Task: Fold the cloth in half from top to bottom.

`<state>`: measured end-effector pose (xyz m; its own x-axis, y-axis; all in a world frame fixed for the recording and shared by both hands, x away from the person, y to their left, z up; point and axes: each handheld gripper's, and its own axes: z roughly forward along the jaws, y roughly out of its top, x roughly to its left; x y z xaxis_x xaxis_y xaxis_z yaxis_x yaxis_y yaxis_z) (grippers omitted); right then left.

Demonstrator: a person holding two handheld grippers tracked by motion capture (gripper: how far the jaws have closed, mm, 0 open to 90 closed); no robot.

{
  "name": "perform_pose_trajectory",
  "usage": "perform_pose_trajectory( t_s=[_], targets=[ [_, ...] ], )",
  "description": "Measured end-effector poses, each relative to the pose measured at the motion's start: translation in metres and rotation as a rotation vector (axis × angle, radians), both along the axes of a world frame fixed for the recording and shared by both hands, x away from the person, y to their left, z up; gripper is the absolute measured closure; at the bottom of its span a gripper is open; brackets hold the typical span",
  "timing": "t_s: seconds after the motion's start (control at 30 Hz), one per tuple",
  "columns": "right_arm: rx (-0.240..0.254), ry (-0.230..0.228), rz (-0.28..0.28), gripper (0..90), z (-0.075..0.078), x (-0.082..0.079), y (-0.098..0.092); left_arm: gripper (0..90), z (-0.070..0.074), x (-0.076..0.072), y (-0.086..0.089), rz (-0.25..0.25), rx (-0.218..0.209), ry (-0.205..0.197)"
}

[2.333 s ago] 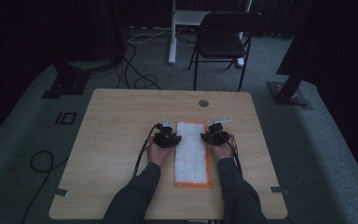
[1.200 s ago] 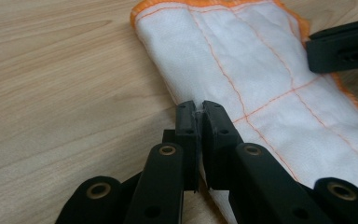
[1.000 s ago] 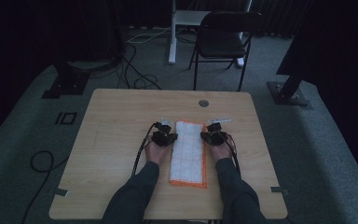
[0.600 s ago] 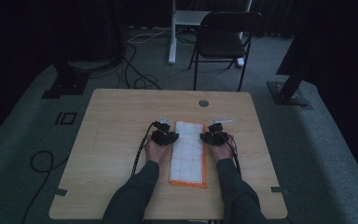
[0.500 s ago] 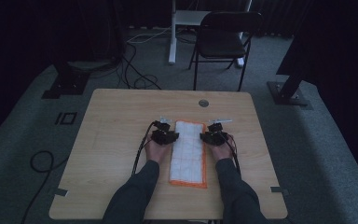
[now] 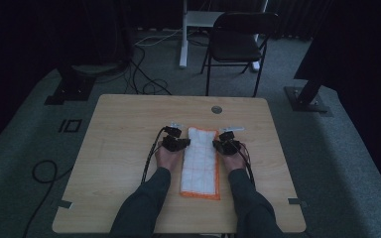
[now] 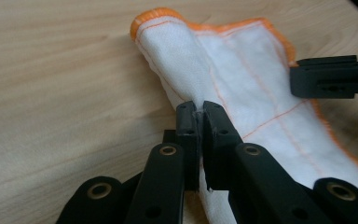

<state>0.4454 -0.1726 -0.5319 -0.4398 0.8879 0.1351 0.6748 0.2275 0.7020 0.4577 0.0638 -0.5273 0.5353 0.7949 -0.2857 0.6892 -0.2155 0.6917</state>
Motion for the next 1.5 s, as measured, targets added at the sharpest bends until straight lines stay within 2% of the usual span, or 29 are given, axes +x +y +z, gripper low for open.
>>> perform_pose_trajectory(
  t_s=[0.3,0.47,0.53,0.77,1.0,1.2,1.33,1.5],
  targets=[
    [0.055,-0.049,0.03,87.4,0.018,-0.014,-0.005,86.5,0.018,-0.013,0.008,-0.034,-0.026,-0.035],
    [0.084,-0.055,0.049,87.3,0.025,-0.023,-0.008,86.4,0.024,-0.021,0.012,-0.057,-0.034,-0.048],
    [0.109,-0.053,0.064,87.3,0.029,-0.03,-0.009,86.3,0.027,-0.029,0.015,-0.071,-0.038,-0.058],
    [0.11,-0.067,0.104,87.3,0.036,-0.05,-0.01,86.4,0.032,-0.053,0.022,-0.109,-0.052,-0.075],
    [0.1,-0.07,0.146,87.2,0.037,-0.071,-0.01,86.3,0.029,-0.077,0.026,-0.134,-0.058,-0.068],
    [0.098,-0.067,0.178,87.2,0.039,-0.088,-0.01,86.3,0.028,-0.093,0.028,-0.146,-0.041,-0.061],
    [0.078,-0.043,0.199,87.1,0.031,-0.099,-0.009,86.3,0.019,-0.102,0.028,-0.161,-0.028,-0.032],
    [0.077,0.002,0.198,86.7,0.015,-0.108,-0.009,85.9,0.009,-0.112,0.028,-0.164,-0.016,-0.015]
  ],
)
